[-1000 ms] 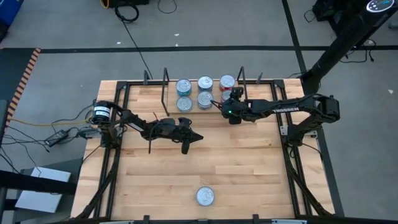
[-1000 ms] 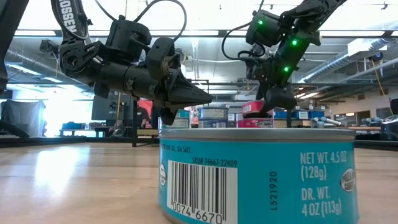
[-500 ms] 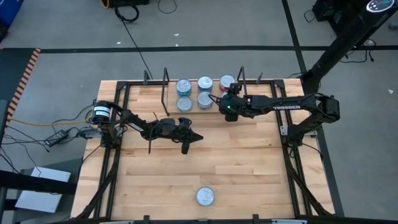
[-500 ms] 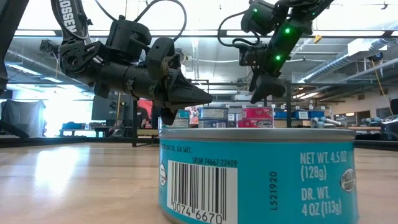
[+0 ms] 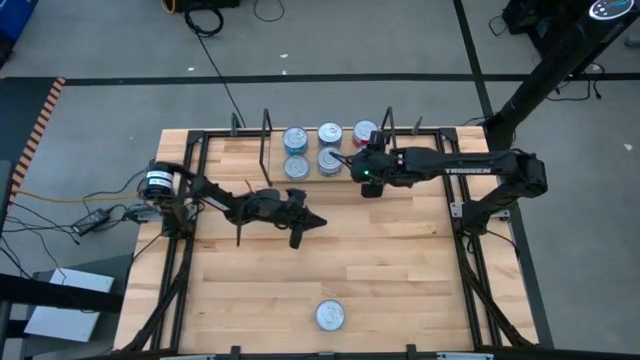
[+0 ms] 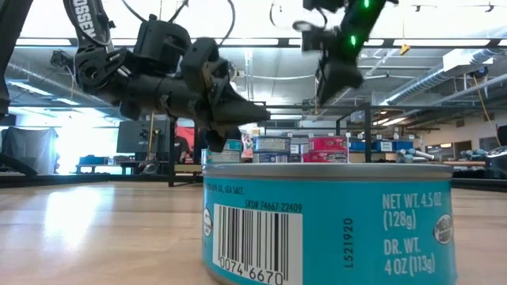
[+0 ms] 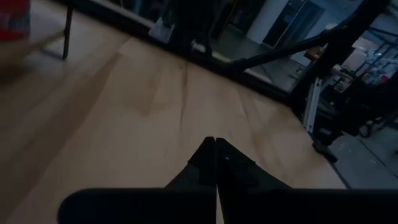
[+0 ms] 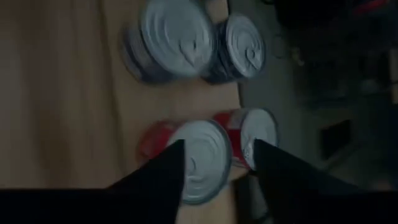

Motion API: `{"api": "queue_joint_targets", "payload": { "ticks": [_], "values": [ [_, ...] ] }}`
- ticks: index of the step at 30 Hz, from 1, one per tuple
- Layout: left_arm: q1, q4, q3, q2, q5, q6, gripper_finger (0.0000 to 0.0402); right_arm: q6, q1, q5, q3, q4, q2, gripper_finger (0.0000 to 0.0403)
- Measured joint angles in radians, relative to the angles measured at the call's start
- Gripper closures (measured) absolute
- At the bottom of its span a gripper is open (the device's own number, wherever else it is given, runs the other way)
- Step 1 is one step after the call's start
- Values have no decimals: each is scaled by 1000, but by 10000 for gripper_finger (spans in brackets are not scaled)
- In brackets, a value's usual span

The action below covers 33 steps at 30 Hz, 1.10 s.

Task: Stack canned seafood by type on shelf
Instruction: Move the bottom middle light blue tuna can to the center of the table

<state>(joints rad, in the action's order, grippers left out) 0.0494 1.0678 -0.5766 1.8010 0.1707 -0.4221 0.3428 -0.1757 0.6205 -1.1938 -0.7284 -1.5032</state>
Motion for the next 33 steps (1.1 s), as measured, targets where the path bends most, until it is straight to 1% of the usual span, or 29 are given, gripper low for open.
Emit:
{"api": "queue_joint_targets", "payload": {
  "ticks": [2,4,8,9,12,14,16,19,23,25,28,31,33],
  "values": [
    [0,3,0,-23,3,16,401,-97,25,-42,-75,-73,0,229],
    [0,3,0,-48,19,30,401,-205,58,-110,-140,-130,0,277],
    [-7,-33,-1,-109,89,33,401,-412,153,-216,-221,-168,1,377],
    [-16,-62,-1,-127,101,41,401,-460,185,-239,-229,-163,1,389],
    [-54,-176,-1,-181,116,83,401,-613,301,-304,-228,-118,1,388],
    [-86,-249,-1,-211,118,105,401,-724,385,-313,-215,-79,1,389],
    [-122,-297,-1,-236,119,108,401,-832,470,-296,-205,-37,1,396],
    [-182,-325,-1,-258,123,106,401,-1007,586,-241,-199,11,1,396],
    [-276,-417,-31,-259,102,100,401,-1215,719,-198,-199,46,1,396],
    [-329,-494,-63,-259,51,104,401,-1275,779,-178,-198,61,1,398],
    [-399,-586,-115,-259,-43,107,401,-1349,857,-115,-197,60,1,398],
    [-458,-675,-172,-259,-143,103,401,-1404,916,-51,-173,63,1,398],
    [-491,-747,-210,-259,-207,84,401,-1437,947,-33,-143,66,1,398]
  ]
}}
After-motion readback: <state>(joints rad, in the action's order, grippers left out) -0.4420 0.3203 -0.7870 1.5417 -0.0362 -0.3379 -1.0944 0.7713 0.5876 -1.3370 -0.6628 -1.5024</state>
